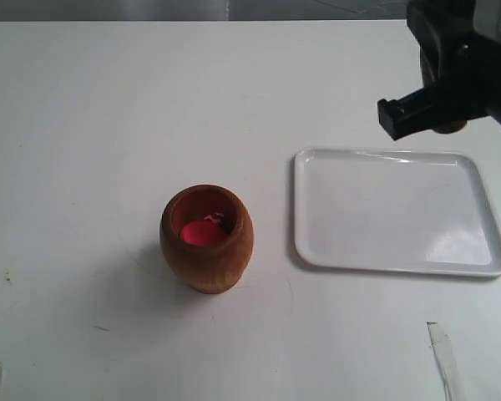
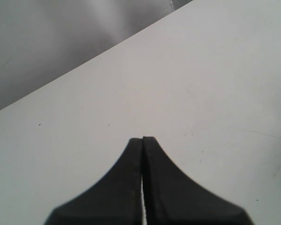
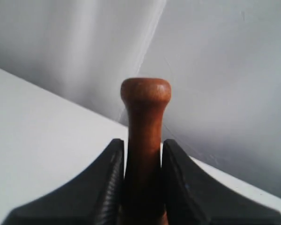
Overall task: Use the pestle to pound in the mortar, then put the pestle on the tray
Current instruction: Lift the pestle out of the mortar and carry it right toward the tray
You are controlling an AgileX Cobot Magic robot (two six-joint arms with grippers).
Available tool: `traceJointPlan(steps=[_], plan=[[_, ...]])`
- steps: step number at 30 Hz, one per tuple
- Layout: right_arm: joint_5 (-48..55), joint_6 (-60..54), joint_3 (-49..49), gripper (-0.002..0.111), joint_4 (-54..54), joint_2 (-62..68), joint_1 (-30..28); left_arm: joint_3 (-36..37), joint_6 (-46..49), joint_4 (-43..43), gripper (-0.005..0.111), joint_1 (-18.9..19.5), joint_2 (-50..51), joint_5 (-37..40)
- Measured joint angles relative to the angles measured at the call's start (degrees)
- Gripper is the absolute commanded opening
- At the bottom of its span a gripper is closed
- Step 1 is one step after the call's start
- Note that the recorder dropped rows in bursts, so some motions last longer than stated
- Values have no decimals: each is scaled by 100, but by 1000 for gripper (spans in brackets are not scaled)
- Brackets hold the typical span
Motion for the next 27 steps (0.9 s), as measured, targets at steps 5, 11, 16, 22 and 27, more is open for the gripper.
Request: traceJointPlan(steps=[5,11,16,22,27], plan=[[-46,-1242,9,0,1415,0,0,0,0,0,0,0,0,0],[-570,-31,9,0,-485,0,0,0,0,0,0,0,0,0],[-1893,4057,-31,0,-3911,-4,-270,0,0,0,0,0,0,0],[573,4547,-828,0,-4627,114,-1089,0,0,0,0,0,0,0],[3025,4403,-1581,0,-4682,761,-1703,0,0,0,0,0,0,0]])
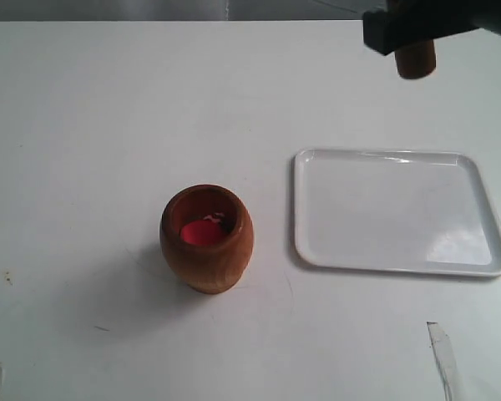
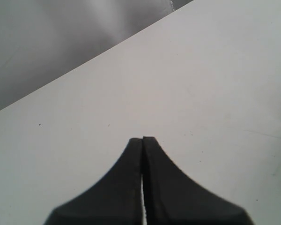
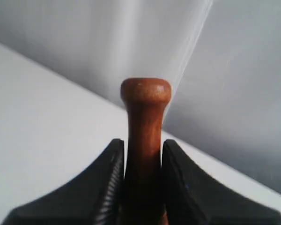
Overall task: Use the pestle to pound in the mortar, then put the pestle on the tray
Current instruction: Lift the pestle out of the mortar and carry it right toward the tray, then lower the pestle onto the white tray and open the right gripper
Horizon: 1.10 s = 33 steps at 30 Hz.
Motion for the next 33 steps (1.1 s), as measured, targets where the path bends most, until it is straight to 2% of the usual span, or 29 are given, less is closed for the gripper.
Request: traceJointPlan(steps=[11,15,17,22,28,30,33], plan=[[3604,-367,-1395,0,-428,2273,-213,0,0,0,0,0,0,0],[5031,-423,-1985,0,-907,3272,-213,0,0,0,0,0,0,0],[5413,-310,-2162,0,-1311,3724,-213,0,0,0,0,0,0,0],[5675,-381,-2270,0,-2267,4378,-215,0,0,0,0,0,0,0],[5578,-731,-2274,1,-2358,4549,-215,0,0,0,0,0,0,0],[5489,-731,-2274,8,-2341,4561,-215,0,0,0,0,0,0,0],[5402,-696,-2274,30,-2256,4561,-215,0,0,0,0,0,0,0]])
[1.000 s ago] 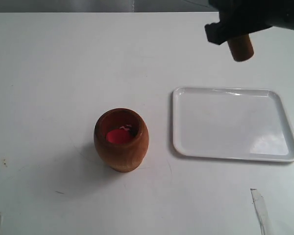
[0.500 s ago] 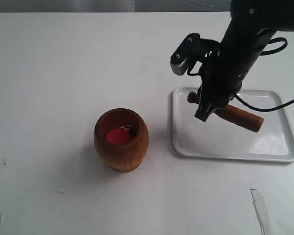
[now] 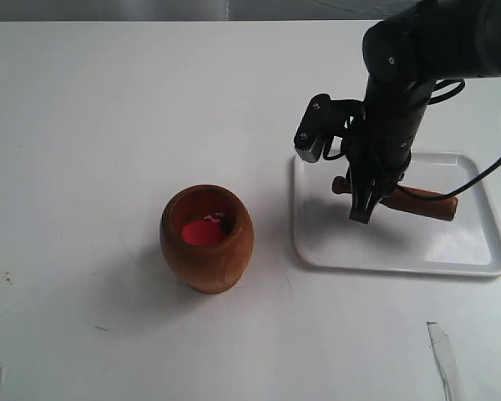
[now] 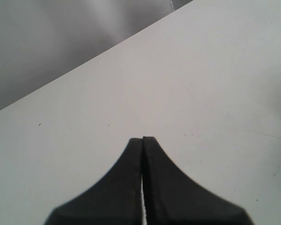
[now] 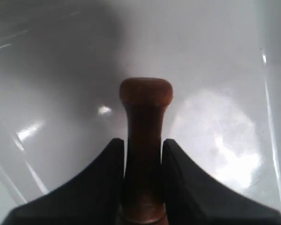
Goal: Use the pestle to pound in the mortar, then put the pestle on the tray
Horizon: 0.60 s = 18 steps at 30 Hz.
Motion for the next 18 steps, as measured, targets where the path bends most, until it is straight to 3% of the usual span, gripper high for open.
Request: traceJointPlan(steps=[4,6,13,18], plan=[[48,36,-9,71,69,0,0,0,0,0,0,0,0,0],[76,141,-9,82,69,0,0,0,0,0,0,0,0,0],[148,498,-22,82,-235,-45,0,0,0,0,0,0,0,0],[23,1244,-33,78,-1088,-706,0,0,0,0,0,0,0,0]])
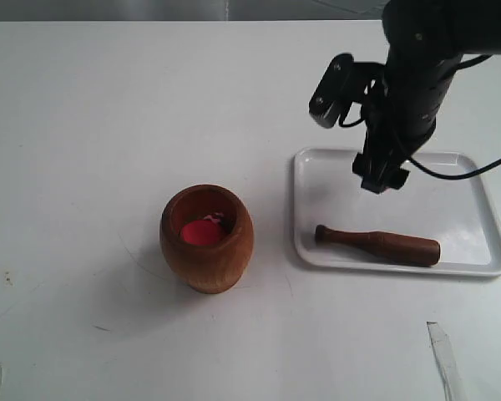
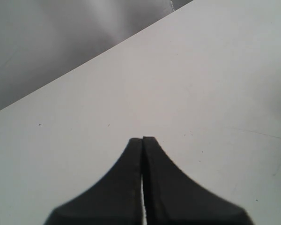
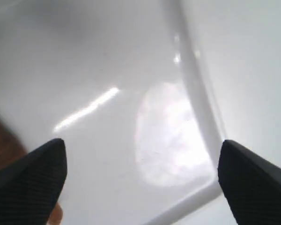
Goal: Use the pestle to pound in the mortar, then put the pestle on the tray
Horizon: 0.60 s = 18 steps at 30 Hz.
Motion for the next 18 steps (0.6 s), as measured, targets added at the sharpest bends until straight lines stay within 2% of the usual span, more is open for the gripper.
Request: traceJointPlan(steps=[3,7,10,15,18], plan=[[-539,804,0,78,-422,-798,0,0,0,0,0,0,0,0],[-1474,1471,0,78,-368,-1885,0,0,0,0,0,0,0,0],[-1923,1528,0,76,-7,-2670,0,0,0,0,0,0,0,0],[-2028,1505,0,73,489,-3584,0,0,0,0,0,0,0,0],[-2047,1050,39,69,1283,-4311,0,0,0,0,0,0,0,0]])
